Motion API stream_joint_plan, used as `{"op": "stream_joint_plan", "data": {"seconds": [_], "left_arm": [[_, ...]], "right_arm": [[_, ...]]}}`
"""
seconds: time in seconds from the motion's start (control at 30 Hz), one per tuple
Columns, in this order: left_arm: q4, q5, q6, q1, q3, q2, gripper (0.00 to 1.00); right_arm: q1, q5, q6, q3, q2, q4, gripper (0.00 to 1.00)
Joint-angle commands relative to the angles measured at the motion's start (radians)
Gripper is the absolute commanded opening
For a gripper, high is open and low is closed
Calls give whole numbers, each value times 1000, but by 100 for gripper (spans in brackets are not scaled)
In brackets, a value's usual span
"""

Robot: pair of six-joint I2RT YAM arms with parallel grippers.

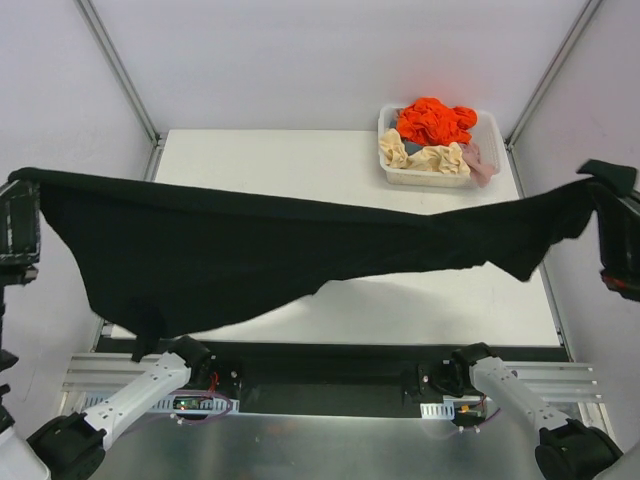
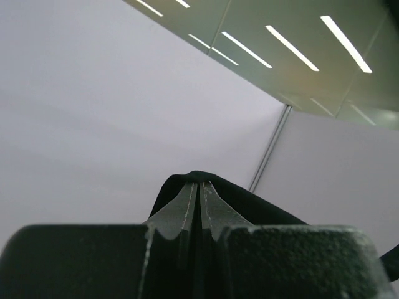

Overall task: Fold and stack the t-shirts
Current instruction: Flatten the tshirt out

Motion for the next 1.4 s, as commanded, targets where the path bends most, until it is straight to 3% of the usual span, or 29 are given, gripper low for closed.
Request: {"op": "stream_joint_plan", "data": {"seconds": [0.0, 0.1, 0.2, 0.43, 0.47, 0.57, 0.63, 0.67, 0.7, 0.8, 0.9, 0.93, 0.97, 1.0, 1.03, 1.07, 1.1, 1.23, 1.37], "left_arm": [[36, 70, 29, -7, 42, 5, 0], [22, 96, 34, -7, 71, 39, 0], [11, 29, 44, -7, 71, 79, 0], [13, -409, 152, -5, 35, 293, 0], [13, -498, 159, -7, 0, 325, 0], [10, -589, 141, 2, -136, 453, 0], [-6, -580, 56, 34, -209, 558, 0], [-30, -542, 5, 116, -255, 600, 0], [-56, -417, -49, 166, -261, 646, 0], [-98, -277, -144, 335, -225, 860, 0], [-110, -212, -85, 364, -104, 1057, 0], [-116, -191, -51, 364, -73, 1121, 0], [-125, -189, -46, 364, -29, 1145, 2], [-128, -192, -43, 364, -16, 1174, 18], [-136, -198, -32, 364, -5, 1182, 37], [-142, -198, -28, 364, 2, 1186, 69], [-156, -204, -26, 364, -1, 1177, 99], [-168, -201, -64, 364, -108, 1102, 99], [-168, -169, -126, 364, -266, 985, 99]], "right_arm": [[-5, -42, 17, 103, 37, 63, 1], [-5, -23, -4, 168, 69, 88, 0], [-5, 11, -41, 191, 104, 103, 1], [-7, 187, -185, 90, 248, 105, 1], [-5, 261, -228, 32, 273, 108, 1], [-5, 443, -274, -91, 374, 134, 0], [-8, 496, -283, -246, 466, 175, 1], [-7, 523, -282, -290, 503, 193, 0], [-10, 533, -274, -359, 588, 215, 1], [-10, 612, -260, -351, 800, 226, 4], [-4, 674, -259, -234, 966, 119, 18], [-4, 689, -257, -173, 991, 93, 40], [1, 695, -257, -158, 1009, 79, 54], [8, 698, -259, -154, 1020, 69, 76], [15, 721, -259, -162, 1017, 69, 90], [18, 735, -259, -170, 1010, 69, 97], [31, 743, -257, -183, 981, 68, 97], [56, 720, -170, -277, 862, 1, 97], [56, 591, 51, -499, 685, -87, 97]]}}
